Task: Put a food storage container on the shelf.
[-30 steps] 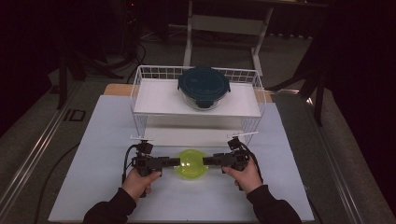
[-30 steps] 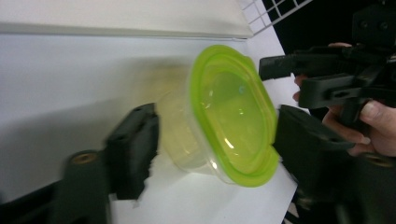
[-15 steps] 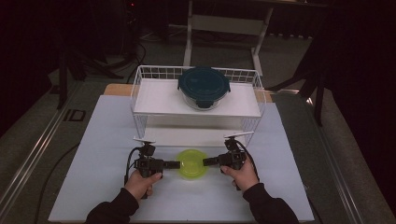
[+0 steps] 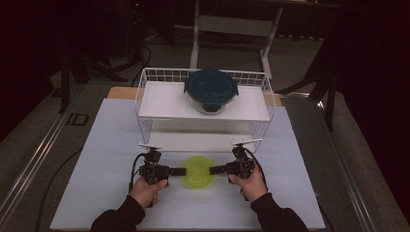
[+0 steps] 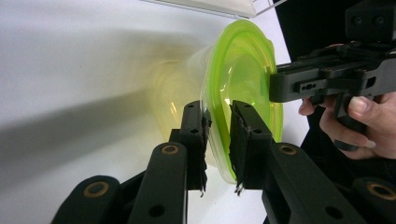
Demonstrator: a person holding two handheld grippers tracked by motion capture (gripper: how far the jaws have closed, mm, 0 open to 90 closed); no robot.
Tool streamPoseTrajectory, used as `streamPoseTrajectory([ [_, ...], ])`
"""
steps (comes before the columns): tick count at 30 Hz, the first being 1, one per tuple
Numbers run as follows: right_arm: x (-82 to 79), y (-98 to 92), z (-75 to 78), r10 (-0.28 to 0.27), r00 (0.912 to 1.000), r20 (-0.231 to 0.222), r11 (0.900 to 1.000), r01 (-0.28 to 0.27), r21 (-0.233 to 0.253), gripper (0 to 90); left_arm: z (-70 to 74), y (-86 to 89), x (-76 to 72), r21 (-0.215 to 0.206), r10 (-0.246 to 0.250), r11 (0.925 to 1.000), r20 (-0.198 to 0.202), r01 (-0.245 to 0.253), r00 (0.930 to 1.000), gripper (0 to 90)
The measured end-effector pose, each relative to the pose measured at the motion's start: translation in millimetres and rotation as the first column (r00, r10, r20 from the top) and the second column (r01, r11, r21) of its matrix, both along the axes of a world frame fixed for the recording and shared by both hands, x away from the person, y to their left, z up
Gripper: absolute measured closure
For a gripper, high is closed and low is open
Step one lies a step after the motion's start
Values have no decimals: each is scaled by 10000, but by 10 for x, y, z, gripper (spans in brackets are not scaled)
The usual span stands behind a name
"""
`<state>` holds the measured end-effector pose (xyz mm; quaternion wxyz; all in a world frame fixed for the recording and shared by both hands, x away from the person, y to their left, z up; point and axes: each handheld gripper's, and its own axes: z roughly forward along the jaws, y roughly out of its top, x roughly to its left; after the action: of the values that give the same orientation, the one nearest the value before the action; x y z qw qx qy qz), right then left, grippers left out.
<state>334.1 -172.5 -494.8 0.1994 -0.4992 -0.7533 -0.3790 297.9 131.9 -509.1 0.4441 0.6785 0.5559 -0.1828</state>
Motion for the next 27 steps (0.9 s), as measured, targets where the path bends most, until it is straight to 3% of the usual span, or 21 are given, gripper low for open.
streamPoseTrajectory([
  [6,-75,7,26,-15,10000,85,10000,14,37,794,32,-11,-43,232,-47,9997,-78,48,10000,774],
  [9,-117,11,61,-125,9998,142,9999,126,-83,807,68,-45,-78,563,-120,9983,145,112,9998,781],
  [11,-135,16,81,-152,9996,249,9998,156,-140,812,75,-48,-84,640,-119,9979,176,108,9998,795],
  [12,-177,37,126,-95,9985,543,9990,119,-430,812,76,-54,-81,680,-135,9976,78,130,9999,796],
  [17,-205,35,152,-144,9977,668,9990,172,-416,813,117,-37,-92,483,-113,9988,115,108,9999,801],
  [27,-260,-9,508,-164,9888,1483,9999,170,-30,813,454,2,-94,-101,-217,9997,799,226,9966,801],
])
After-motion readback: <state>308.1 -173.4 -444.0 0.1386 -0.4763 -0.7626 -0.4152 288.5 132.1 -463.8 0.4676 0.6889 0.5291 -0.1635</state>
